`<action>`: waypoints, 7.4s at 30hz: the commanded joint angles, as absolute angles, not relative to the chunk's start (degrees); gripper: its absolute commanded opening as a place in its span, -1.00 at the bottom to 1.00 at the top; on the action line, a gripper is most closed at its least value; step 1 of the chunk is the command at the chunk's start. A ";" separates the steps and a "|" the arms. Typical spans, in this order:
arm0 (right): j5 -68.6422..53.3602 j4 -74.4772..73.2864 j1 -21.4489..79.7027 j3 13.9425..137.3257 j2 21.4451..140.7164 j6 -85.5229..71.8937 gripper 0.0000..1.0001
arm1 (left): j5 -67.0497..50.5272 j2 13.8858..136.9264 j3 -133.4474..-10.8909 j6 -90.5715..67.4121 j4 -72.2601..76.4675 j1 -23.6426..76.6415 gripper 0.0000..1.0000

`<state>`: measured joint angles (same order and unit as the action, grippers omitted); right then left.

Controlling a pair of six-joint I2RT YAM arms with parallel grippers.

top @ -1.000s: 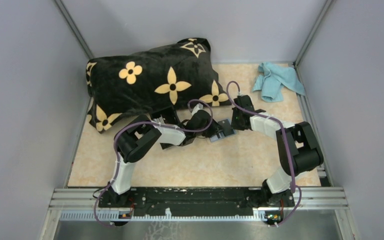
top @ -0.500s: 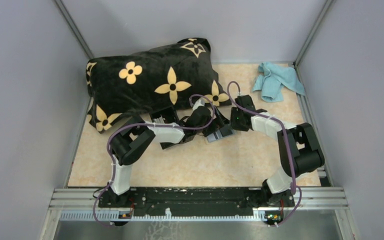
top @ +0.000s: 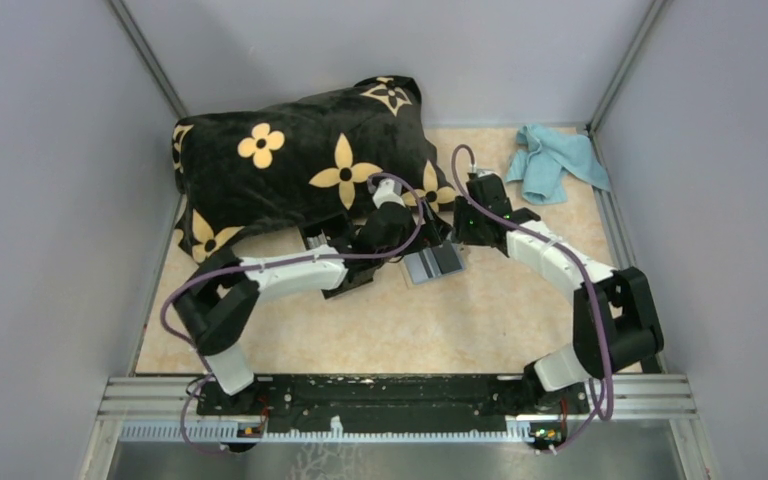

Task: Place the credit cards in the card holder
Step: Insert the credit card into the card holder, then pick up the credit card from the storage box.

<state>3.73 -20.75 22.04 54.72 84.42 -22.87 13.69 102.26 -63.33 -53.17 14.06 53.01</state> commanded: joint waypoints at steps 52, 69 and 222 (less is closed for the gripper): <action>8.70 -49.08 53.55 131.05 135.31 -18.19 -0.16 | 40.63 49.66 -23.24 -61.69 -13.64 46.06 0.77; 4.72 -49.35 53.43 131.98 137.47 -18.98 -0.44 | 32.69 49.85 -20.86 -60.23 -10.80 39.46 0.75; -22.05 -30.10 43.81 56.37 60.97 -21.45 -1.00 | -43.06 66.38 -26.69 -32.39 39.40 34.98 0.51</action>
<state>-16.86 -34.13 45.19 56.73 62.17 -21.12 -37.78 65.82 -27.81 -33.15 33.93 35.20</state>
